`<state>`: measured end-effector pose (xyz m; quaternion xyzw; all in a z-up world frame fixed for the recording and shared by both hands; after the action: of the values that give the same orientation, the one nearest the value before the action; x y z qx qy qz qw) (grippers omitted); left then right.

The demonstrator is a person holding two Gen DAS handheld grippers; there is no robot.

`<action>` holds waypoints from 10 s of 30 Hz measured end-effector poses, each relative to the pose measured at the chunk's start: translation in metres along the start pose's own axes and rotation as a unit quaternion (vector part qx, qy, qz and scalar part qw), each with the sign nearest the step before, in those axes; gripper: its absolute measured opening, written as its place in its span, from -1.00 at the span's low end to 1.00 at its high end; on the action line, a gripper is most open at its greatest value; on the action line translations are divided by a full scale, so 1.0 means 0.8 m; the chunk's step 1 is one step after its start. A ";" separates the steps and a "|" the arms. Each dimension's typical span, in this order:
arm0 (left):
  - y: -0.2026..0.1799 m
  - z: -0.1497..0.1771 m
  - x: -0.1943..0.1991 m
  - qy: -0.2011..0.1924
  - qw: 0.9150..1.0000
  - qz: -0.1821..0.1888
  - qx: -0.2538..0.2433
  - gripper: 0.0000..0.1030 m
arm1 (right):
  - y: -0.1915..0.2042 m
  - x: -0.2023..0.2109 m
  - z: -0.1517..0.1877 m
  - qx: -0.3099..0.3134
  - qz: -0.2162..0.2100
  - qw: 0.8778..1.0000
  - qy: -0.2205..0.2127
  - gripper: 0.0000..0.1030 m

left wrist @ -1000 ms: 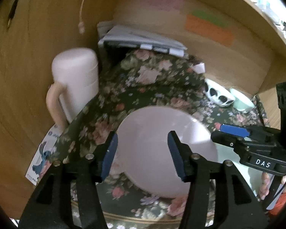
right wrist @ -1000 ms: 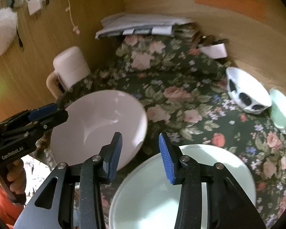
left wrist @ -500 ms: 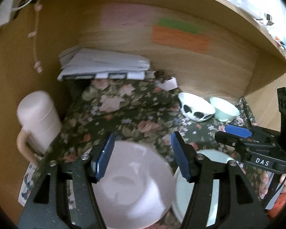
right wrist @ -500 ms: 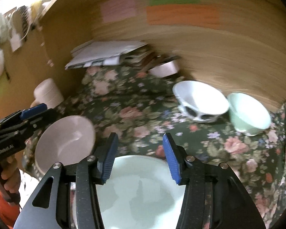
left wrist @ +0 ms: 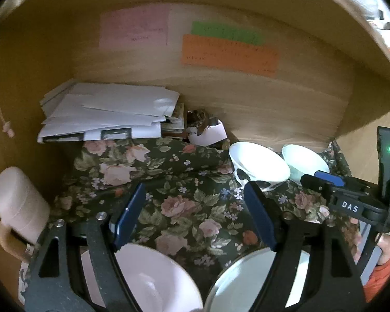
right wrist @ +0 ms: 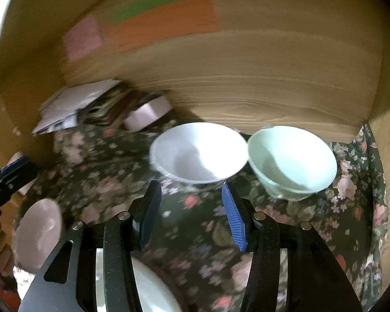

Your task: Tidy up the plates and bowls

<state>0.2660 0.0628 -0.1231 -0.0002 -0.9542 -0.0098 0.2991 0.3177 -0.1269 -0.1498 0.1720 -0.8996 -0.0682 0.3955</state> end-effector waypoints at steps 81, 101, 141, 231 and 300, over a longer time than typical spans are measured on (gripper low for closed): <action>-0.048 0.036 -0.063 0.149 0.987 0.064 -0.019 -0.75 | 0.045 0.015 0.037 0.052 -0.051 0.997 0.040 -0.47; 0.014 0.054 0.024 0.112 0.993 0.031 0.012 -0.75 | 0.131 0.058 0.062 0.099 -0.082 0.992 0.014 -0.47; 0.145 0.164 0.073 0.148 0.984 -0.030 0.095 -0.74 | 0.263 0.001 0.156 0.162 -0.147 0.969 0.112 -0.47; -0.095 -0.002 -0.033 0.064 0.996 0.032 -0.062 0.61 | -0.068 0.054 0.002 0.015 0.066 0.997 -0.026 0.25; -0.195 0.051 -0.199 0.210 0.968 0.072 -0.115 -0.51 | -0.097 -0.042 0.045 -0.019 -0.001 0.994 0.109 -0.50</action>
<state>0.3722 -0.0913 -0.2505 -0.1013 -0.8598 -0.0977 0.4909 0.3321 -0.1872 -0.2176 0.1717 -0.8495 -0.0662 0.4945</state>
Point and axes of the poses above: each gripper's, at about its wrist camera, not at the fingertips, and x roughly against the way its jaws point, y to its left, z to its underside, the point moved 8 cm from there along -x, roughly the way its jaws point, and after that the axes turned 5 degrees about -x, right-handed, at the moved point
